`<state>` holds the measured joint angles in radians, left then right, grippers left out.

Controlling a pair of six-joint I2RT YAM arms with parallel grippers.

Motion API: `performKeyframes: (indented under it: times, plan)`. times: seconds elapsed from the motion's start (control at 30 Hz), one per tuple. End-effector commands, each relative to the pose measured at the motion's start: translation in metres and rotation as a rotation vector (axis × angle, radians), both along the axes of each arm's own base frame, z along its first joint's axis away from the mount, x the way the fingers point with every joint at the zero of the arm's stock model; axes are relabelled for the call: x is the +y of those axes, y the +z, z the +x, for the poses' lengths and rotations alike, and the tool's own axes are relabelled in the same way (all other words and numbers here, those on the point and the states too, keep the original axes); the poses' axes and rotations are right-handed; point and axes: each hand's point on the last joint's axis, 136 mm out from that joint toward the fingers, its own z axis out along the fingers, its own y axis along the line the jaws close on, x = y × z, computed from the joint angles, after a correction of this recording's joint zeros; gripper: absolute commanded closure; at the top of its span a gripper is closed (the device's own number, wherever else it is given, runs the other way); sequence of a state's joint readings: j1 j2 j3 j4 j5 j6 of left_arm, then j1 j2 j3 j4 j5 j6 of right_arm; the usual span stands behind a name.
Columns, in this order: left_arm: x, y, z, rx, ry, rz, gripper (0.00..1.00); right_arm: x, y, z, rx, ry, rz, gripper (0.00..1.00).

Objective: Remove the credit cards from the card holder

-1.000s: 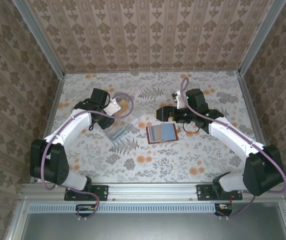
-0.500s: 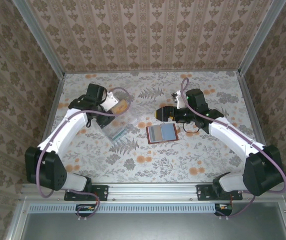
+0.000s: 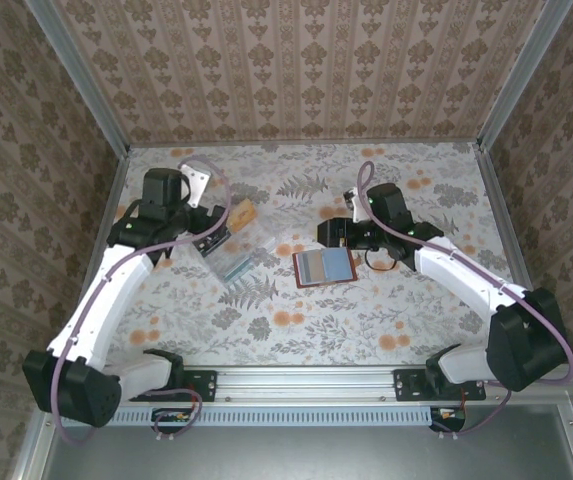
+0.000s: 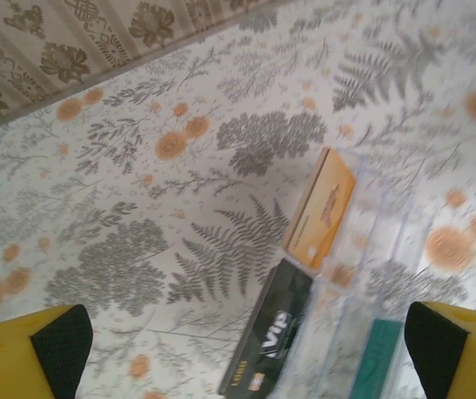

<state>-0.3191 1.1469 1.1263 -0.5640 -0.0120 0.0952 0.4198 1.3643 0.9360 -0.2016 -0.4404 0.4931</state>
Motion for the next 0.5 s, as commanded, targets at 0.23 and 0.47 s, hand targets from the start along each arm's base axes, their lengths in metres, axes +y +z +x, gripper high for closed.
performKeyframes:
  times: [0.23, 0.47]
  plan:
    - [-0.054, -0.025, -0.019, 0.242, 0.103, -0.504, 0.25, -0.037, -0.088, -0.003, 0.151, -0.126, -0.253, 0.61]
    - [-0.114, -0.064, -0.041, 0.347, 0.069, -0.554, 0.27, -0.042, -0.126, -0.009, 0.211, -0.123, -0.331, 0.74]
